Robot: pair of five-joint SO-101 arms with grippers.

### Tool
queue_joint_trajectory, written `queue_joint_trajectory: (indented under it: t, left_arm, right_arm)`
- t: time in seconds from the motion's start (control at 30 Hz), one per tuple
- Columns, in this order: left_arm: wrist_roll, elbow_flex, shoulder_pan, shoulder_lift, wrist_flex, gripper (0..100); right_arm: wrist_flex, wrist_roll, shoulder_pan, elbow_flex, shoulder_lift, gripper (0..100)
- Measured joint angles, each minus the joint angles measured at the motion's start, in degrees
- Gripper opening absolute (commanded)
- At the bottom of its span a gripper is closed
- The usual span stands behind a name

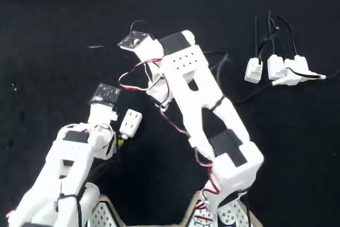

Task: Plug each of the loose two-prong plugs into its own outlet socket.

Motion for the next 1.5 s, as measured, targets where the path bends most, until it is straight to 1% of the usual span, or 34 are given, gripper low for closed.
queue_joint_trajectory:
  t: [0.23, 0.5, 0.63, 0.8, 0.9, 1.0, 1.17, 1.3, 1.4, 1.5]
  left_arm:
    - [1.23, -7.91, 0.09, 7.82, -2.64, 23]
    - [1.67, -12.04, 0.09, 19.16, -9.93, 22]
    - [1.93, -13.98, 0.18, 20.66, -10.81, 23]
    - [4.92, -14.51, -0.35, 20.40, -10.81, 23]
    - [5.27, -14.51, -3.52, 17.58, -7.30, 23]
    - [4.66, -14.51, -7.91, 12.66, -1.05, 23]
    - [-3.69, -12.04, -16.53, 3.16, 8.35, 23]
    - [-7.38, -5.98, -22.15, -2.37, 10.11, 23]
    - [-7.91, -2.46, -23.82, -4.57, 10.11, 23]
    - [-8.00, -0.53, -23.91, -5.27, 10.11, 22]
  right_arm:
    - [-1.23, 0.09, 0.00, 7.12, -3.16, 1.0]
    - [-3.34, 0.09, 0.00, 9.76, -4.57, 1.0]
    - [-5.98, 0.09, 0.00, 9.76, -4.57, 1.0]
    - [-8.00, 0.09, 0.00, 9.76, -4.57, 1.0]
    - [-8.70, 0.09, 0.00, 9.76, -4.57, 1.0]
    - [-8.79, 0.09, 0.00, 9.58, -4.13, 1.0]
    - [-6.42, 0.09, -0.35, 3.78, 2.20, 1.0]
    - [-2.37, -0.62, -2.29, -4.31, 7.91, 1.0]
    - [-0.26, -1.41, -3.78, -10.37, 10.99, 1.0]
    - [-0.09, -1.67, -4.92, -14.59, 13.71, 1.0]
